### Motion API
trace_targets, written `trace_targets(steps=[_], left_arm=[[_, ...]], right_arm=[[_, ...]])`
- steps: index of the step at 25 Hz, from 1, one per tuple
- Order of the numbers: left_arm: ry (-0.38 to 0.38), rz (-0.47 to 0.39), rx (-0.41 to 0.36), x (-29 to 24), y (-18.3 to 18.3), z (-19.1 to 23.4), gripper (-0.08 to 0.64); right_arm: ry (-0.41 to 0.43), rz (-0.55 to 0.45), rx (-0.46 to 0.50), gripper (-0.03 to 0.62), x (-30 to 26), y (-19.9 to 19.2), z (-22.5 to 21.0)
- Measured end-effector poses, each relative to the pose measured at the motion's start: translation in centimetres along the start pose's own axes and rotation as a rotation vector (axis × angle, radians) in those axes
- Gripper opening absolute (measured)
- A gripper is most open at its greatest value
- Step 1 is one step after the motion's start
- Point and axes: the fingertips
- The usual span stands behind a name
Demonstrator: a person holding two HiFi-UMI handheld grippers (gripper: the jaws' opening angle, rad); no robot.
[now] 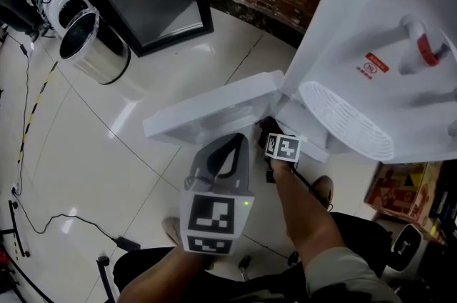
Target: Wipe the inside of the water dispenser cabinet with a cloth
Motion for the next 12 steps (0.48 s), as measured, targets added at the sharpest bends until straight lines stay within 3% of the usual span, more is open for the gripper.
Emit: trace_targets(steps=[12], left_arm=[[-0.029,0.017,-0.067,0.3,-0.1,-0.1,0.0]], right_arm=[[-0.03,-0.212,0.001,0.1,3.8,5.8,-0.1]])
Point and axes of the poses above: the fingertips, and each gripper's own axes: x backward along the fingers, z to its left, y out of its top, and after that the axes turned 5 degrees about -y, right-handed
